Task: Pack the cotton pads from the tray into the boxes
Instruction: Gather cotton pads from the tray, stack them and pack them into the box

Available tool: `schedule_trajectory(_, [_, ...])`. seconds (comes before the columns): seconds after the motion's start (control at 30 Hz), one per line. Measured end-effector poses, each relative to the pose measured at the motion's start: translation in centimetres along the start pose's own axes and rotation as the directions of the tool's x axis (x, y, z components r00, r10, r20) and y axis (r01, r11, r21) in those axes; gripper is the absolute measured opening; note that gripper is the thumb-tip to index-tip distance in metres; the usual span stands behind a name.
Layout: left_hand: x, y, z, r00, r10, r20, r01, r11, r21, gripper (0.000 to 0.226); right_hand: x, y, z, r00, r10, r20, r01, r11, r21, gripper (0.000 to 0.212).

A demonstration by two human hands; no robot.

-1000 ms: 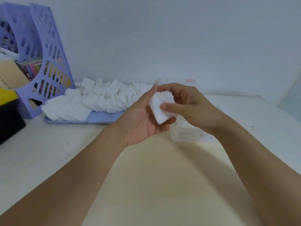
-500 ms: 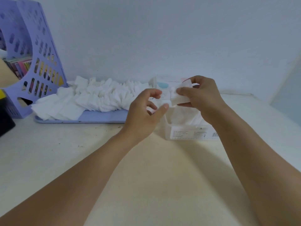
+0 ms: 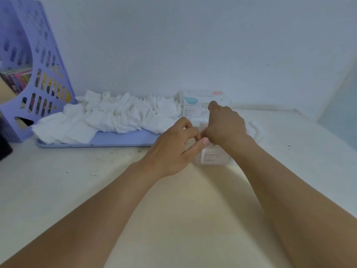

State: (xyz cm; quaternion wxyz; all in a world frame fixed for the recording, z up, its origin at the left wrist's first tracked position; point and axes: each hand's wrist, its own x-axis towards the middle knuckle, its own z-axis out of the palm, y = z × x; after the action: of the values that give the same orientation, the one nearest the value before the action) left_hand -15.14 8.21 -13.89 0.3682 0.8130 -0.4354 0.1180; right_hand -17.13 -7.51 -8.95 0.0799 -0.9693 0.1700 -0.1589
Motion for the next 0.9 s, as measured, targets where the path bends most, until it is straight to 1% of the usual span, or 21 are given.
schedule_trajectory(0.03, [0.0, 0.0, 0.0, 1.0, -0.006, 0.019, 0.006, 1.0, 0.008, 0.027, 0.0, -0.1, 0.0, 1.0, -0.011, 0.006, 0.011, 1.0, -0.006, 0.06])
schedule_trajectory(0.07, [-0.1, 0.1, 0.1, 0.999, -0.015, 0.036, 0.014, 1.0, 0.011, 0.026, -0.1, 0.0, -0.1, 1.0, -0.019, 0.022, 0.019, 1.0, 0.023, 0.06])
schedule_trajectory(0.13, [-0.2, 0.2, 0.1, 0.997, -0.028, 0.066, 0.028, 1.0, 0.007, 0.026, -0.4, 0.2, -0.5, 0.997, -0.023, 0.075, 0.009, 0.983, 0.185, 0.06])
schedule_trajectory(0.2, [-0.3, 0.1, 0.2, 0.996, -0.034, 0.08, 0.035, 0.999, -0.013, 0.028, -0.9, 0.7, -1.3, 0.995, -0.004, 0.1, -0.032, 0.933, 0.359, 0.056])
schedule_trajectory(0.23, [-0.3, 0.1, 0.2, 0.996, -0.036, 0.084, 0.038, 0.999, -0.021, 0.028, -1.0, 1.0, -1.7, 0.997, 0.013, 0.071, -0.04, 0.916, 0.399, 0.052])
schedule_trajectory(0.27, [-0.3, 0.0, 0.2, 0.995, -0.04, 0.086, 0.042, 0.999, -0.023, 0.028, -1.1, 1.4, -2.0, 1.0, 0.015, -0.007, -0.011, 0.917, 0.398, 0.047])
schedule_trajectory(0.3, [-0.3, -0.1, 0.3, 0.995, -0.044, 0.089, 0.046, 0.999, -0.02, 0.028, -1.0, 1.8, -2.2, 0.994, -0.013, -0.112, 0.054, 0.926, 0.374, 0.038])
schedule_trajectory(0.33, [-0.3, -0.1, 0.3, 0.995, -0.047, 0.09, 0.049, 0.999, -0.017, 0.028, -1.0, 2.0, -2.4, 0.979, -0.071, -0.192, 0.139, 0.92, 0.365, 0.027])
schedule_trajectory(0.37, [-0.2, -0.1, 0.4, 0.995, -0.049, 0.09, 0.05, 0.999, -0.018, 0.028, -1.2, 2.1, -2.6, 0.963, -0.149, -0.223, 0.227, 0.897, 0.38, 0.018])
schedule_trajectory(0.4, [-0.2, -0.2, 0.4, 0.995, -0.049, 0.087, 0.051, 0.998, -0.026, 0.028, -1.3, 2.0, -2.7, 0.951, -0.233, -0.203, 0.298, 0.867, 0.4, 0.013])
schedule_trajectory(0.43, [-0.2, -0.2, 0.5, 0.995, -0.047, 0.084, 0.051, 0.998, -0.039, 0.027, -1.4, 1.9, -2.6, 0.94, -0.304, -0.152, 0.34, 0.849, 0.405, 0.015])
schedule_trajectory(0.5, [-0.2, -0.3, 0.5, 0.996, -0.038, 0.077, 0.043, 0.997, -0.063, 0.026, -1.4, 1.8, -2.1, 0.928, -0.369, -0.057, 0.362, 0.852, 0.378, 0.018])
schedule_trajectory(0.6, [-0.3, -0.3, 0.4, 0.997, -0.032, 0.075, 0.037, 0.997, -0.065, 0.026, -0.9, 2.2, -1.4, 0.937, -0.349, 0.018, 0.325, 0.89, 0.32, 0.016])
schedule_trajectory(0.7, [-0.3, -0.2, 0.4, 0.996, -0.035, 0.077, 0.041, 0.997, -0.067, 0.025, -0.5, 2.3, -1.2, 0.944, -0.324, 0.06, 0.312, 0.937, 0.159, 0.011])
schedule_trajectory(0.73, [-0.2, -0.3, 0.4, 0.996, -0.034, 0.078, 0.039, 0.997, -0.067, 0.025, -0.5, 2.2, -1.3, 0.939, -0.329, 0.097, 0.315, 0.94, 0.132, 0.009])
schedule_trajectory(0.77, [-0.2, -0.2, 0.4, 0.997, -0.03, 0.077, 0.035, 0.997, -0.069, 0.025, -0.4, 2.0, -1.4, 0.927, -0.343, 0.149, 0.327, 0.937, 0.122, 0.012])
schedule_trajectory(0.83, [-0.2, -0.2, 0.4, 0.997, -0.024, 0.071, 0.029, 0.997, -0.07, 0.024, -0.6, 1.6, -1.6, 0.898, -0.359, 0.252, 0.341, 0.933, 0.115, 0.027])
schedule_trajectory(0.87, [-0.2, -0.3, 0.4, 0.997, -0.026, 0.069, 0.031, 0.997, -0.07, 0.024, -0.6, 1.5, -1.7, 0.893, -0.35, 0.284, 0.334, 0.937, 0.103, 0.027])
schedule_trajectory(0.9, [-0.2, -0.3, 0.4, 0.997, -0.029, 0.067, 0.034, 0.997, -0.071, 0.025, -0.6, 1.4, -1.6, 0.896, -0.332, 0.296, 0.324, 0.943, 0.079, 0.021])
